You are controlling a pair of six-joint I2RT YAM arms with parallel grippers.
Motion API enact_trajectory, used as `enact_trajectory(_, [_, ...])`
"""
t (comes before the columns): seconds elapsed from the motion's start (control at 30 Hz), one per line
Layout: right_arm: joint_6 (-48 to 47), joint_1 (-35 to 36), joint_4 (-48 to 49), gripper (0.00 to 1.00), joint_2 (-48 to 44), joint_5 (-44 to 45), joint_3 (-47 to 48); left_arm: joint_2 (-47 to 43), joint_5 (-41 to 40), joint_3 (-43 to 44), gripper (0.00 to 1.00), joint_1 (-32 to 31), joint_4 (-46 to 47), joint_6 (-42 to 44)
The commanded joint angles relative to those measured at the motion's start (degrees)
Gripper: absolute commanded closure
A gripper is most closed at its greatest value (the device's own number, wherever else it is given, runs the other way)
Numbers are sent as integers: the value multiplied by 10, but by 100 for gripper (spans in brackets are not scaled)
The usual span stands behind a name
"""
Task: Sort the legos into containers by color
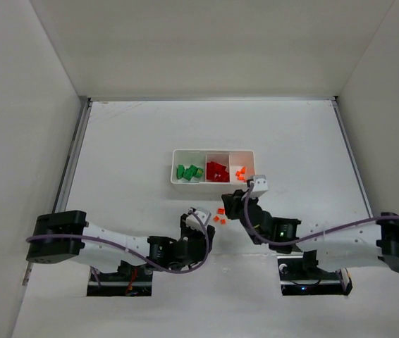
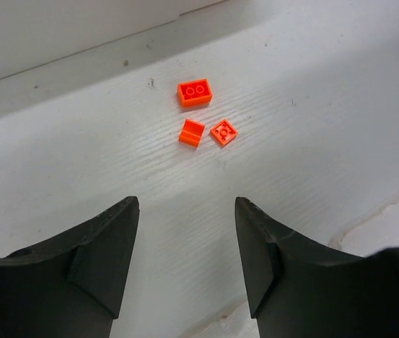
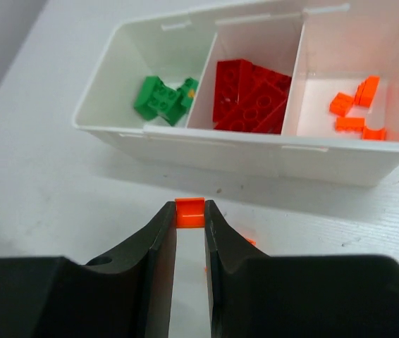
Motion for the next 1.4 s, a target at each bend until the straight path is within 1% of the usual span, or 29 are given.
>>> enact_trajectory(0.0, [-16, -17, -51, 78, -78, -12, -1, 21, -15, 27, 45, -1, 44, 14])
enact_trajectory(0.13, [-51, -110, -56, 77, -123, -82, -1, 38, 11, 27, 44, 22, 68, 22])
enact_trajectory(0.27, [-75, -241, -49, 77, -107, -191, 2, 48, 68, 24, 44, 68, 90, 18])
enact_trajectory(0.37, [-83, -280, -37, 77, -95, -228, 10, 57, 84, 27, 44, 88, 95, 16])
enact_trajectory(0.5, [-93, -299, -24, 74, -69, -241, 23, 77, 93, 38, 44, 102, 96, 21])
enact_trajectory(0.63, [-96, -298, -22, 72, -35, -243, 40, 98, 95, 51, 44, 104, 96, 22])
enact_trajectory(0.67, [-98, -298, -21, 69, -24, -239, 45, 104, 95, 53, 44, 105, 96, 23])
enact_trajectory(0.7, [-99, -297, -21, 65, -17, -235, 48, 108, 95, 56, 44, 106, 96, 23])
enact_trajectory(0.8, [-99, -293, -19, 49, -16, -220, 48, 123, 95, 64, 44, 114, 93, 22])
enact_trajectory(0.83, [-99, -293, -17, 45, -22, -218, 44, 127, 95, 67, 44, 116, 91, 23])
enact_trajectory(0.9, [-96, -291, -16, 43, -42, -219, 32, 136, 95, 71, 46, 121, 90, 23])
enact_trajectory(0.97, [-91, -282, -19, 43, -65, -217, 15, 144, 95, 73, 47, 127, 90, 20])
enact_trajectory(1.0, [-85, -274, -18, 45, -80, -214, 3, 149, 96, 76, 48, 130, 90, 21])
enact_trajectory(1.1, [-54, -241, -16, 52, -116, -201, -37, 159, 107, 84, 52, 132, 86, 22])
enact_trajectory(1.2, [-36, -202, -23, 60, -139, -175, -64, 176, 113, 93, 54, 132, 86, 21])
enact_trajectory(1.27, [-24, -176, -31, 63, -147, -158, -73, 185, 114, 98, 55, 132, 86, 21])
enact_trajectory(1.37, [-7, -140, -45, 63, -153, -135, -80, 190, 115, 99, 56, 131, 88, 19])
